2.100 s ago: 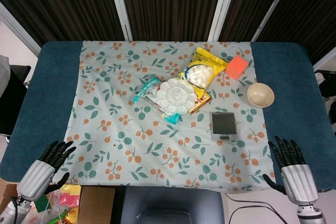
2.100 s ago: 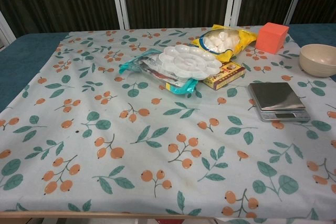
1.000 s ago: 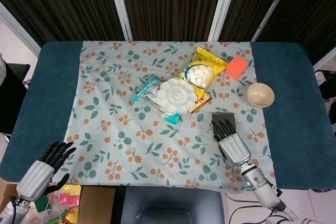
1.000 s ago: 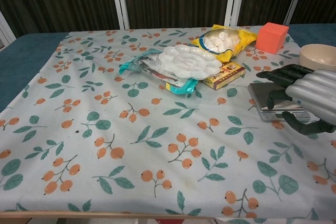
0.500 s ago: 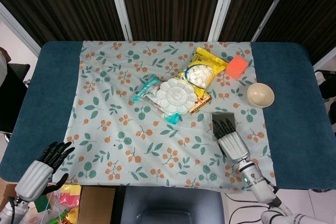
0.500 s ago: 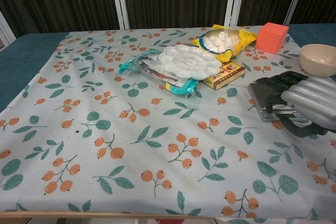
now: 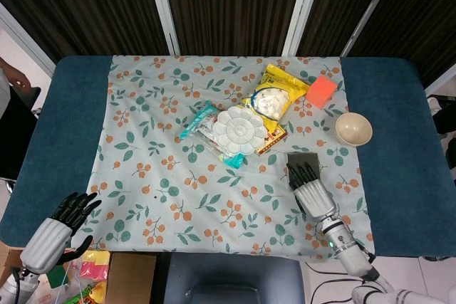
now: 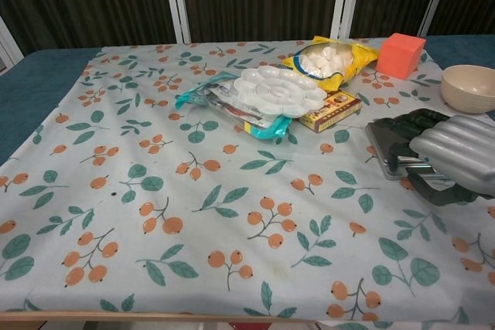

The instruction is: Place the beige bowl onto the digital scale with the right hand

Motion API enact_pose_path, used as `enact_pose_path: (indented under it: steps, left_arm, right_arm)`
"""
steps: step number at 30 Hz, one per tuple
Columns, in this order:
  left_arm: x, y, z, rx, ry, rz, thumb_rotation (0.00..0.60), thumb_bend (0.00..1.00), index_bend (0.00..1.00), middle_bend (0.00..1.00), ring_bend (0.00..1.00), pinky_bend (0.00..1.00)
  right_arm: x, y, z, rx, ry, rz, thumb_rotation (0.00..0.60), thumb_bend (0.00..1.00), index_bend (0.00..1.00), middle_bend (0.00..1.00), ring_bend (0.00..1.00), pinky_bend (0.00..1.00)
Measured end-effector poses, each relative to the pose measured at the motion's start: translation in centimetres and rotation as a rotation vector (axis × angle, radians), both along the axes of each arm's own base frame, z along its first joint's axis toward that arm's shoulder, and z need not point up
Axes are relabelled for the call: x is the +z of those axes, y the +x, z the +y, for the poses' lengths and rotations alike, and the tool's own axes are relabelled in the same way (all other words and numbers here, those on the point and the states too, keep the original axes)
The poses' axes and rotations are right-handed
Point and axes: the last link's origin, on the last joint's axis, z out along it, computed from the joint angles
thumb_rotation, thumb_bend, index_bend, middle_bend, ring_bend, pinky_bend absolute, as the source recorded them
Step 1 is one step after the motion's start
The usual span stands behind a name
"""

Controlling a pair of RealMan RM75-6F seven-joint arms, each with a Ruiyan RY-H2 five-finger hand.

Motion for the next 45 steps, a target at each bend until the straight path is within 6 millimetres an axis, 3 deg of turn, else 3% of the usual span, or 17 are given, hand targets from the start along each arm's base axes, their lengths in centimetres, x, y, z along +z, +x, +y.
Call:
enact_pose_path:
  steps: [29, 35, 41, 45]
  left_arm:
    - [0.1, 0.1, 0.0, -0.006, 0.0, -0.008, 0.6, 0.44, 0.0, 0.0, 0.03, 0.06]
    - [0.2, 0.1, 0.0, -0.008, 0.002, -0.009, 0.6, 0.44, 0.0, 0.0, 0.03, 0.06]
    - [0.1, 0.1, -0.1, -0.012, 0.001, -0.004, 0.6, 0.44, 0.0, 0.0, 0.03, 0.06]
    - [0.0, 0.2, -0.2, -0.015, 0.003, -0.004, 0.6, 0.44, 0.0, 0.0, 0.03, 0.06]
  right_arm:
    - [-0.2, -0.2, 0.2, -0.013, 0.005, -0.005, 0.6, 0.72, 0.45, 0.01, 0.0, 0.0]
    - [2.1, -0.2, 0.4, -0.011, -0.054, -0.083, 0.6, 0.68, 0.39, 0.01, 0.0, 0.0]
    - [4.2, -0.4, 0.4, -0.018, -0.097, -0.132, 0.6, 0.42, 0.29, 0.02, 0.0, 0.0]
    - [8.2, -1.9, -1.6, -0.06, -0.185, -0.136, 0.6, 0.37, 0.23, 0.01, 0.0, 0.0]
